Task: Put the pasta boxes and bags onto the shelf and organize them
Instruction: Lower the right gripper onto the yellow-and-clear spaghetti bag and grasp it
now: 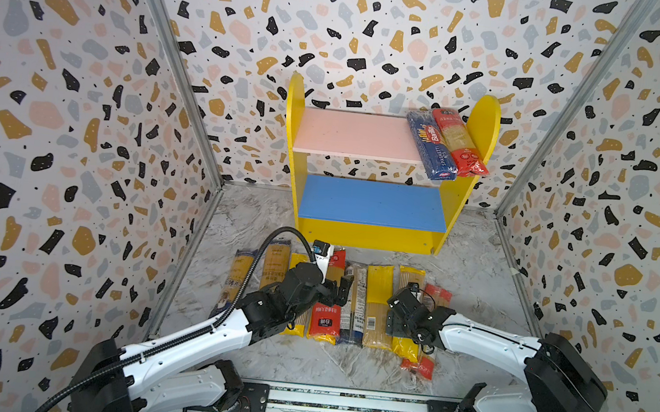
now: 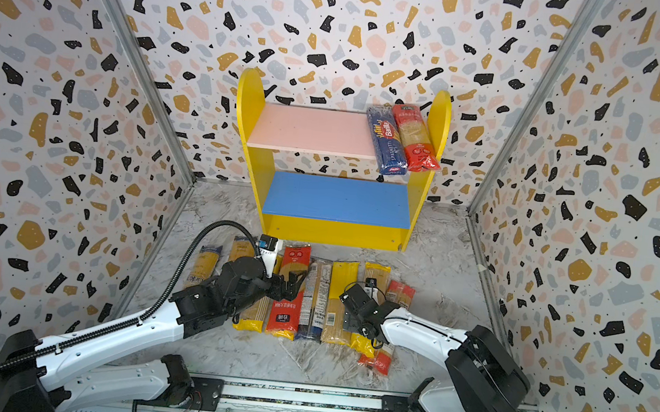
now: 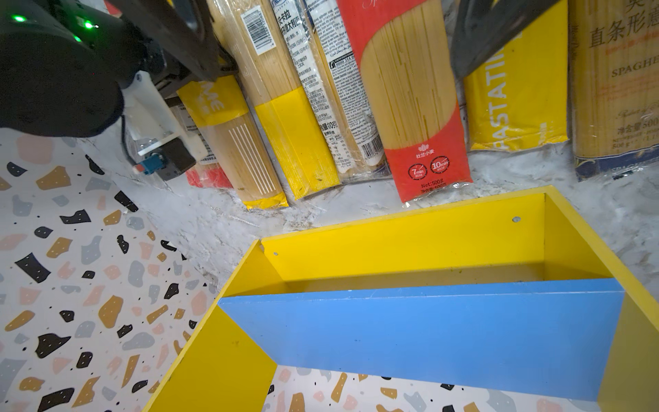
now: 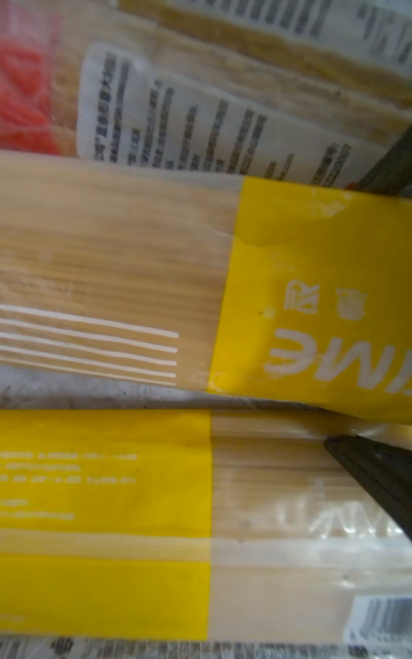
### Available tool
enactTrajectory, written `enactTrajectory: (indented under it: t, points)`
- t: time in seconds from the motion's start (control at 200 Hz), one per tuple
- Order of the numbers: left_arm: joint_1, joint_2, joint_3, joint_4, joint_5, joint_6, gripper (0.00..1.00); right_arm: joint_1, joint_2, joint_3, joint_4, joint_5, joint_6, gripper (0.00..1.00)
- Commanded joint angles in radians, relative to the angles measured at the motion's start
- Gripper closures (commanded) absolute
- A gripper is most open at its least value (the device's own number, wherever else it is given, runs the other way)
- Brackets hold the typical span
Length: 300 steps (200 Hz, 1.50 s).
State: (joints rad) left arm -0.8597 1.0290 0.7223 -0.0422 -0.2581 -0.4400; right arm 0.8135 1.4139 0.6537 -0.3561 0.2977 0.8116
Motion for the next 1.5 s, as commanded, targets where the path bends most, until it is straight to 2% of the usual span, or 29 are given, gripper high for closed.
enactTrajectory:
  t: [0.0,0.185,0.35,0.435,0.791,1.161,1.342,1.497]
  points:
    - [-0.005,-0.033,-0.023,0.032,-0.027,0.012,0.0,0.001,0.108,-0.03,0.011,-0.054,0.027,0.14]
    - [-0.005,-0.069,-0.033,0.009,-0.043,0.007,0.0,-0.004,0.159,-0.054,0.083,-0.11,0.024,0.23]
    - [-0.004,-0.092,-0.036,-0.008,-0.055,0.006,0.0,-0.02,0.182,-0.065,0.101,-0.13,0.015,0.46]
    - [-0.005,-0.102,-0.037,-0.013,-0.06,0.005,0.0,-0.026,0.171,-0.071,0.111,-0.153,0.001,0.54]
    - [-0.005,-0.126,-0.027,-0.039,-0.09,0.012,0.0,-0.141,-0.104,-0.133,0.174,-0.359,-0.082,0.81]
    - [-0.005,-0.116,0.055,-0.094,-0.132,0.034,0.0,-0.345,-0.348,-0.166,0.333,-0.786,-0.104,0.86]
    - [-0.004,-0.095,0.092,-0.122,-0.15,0.04,0.0,-0.383,-0.43,-0.174,0.427,-0.953,-0.063,0.85]
    - [-0.005,-0.099,0.123,-0.15,-0.167,0.045,0.0,-0.395,-0.463,-0.178,0.513,-1.048,-0.008,0.86]
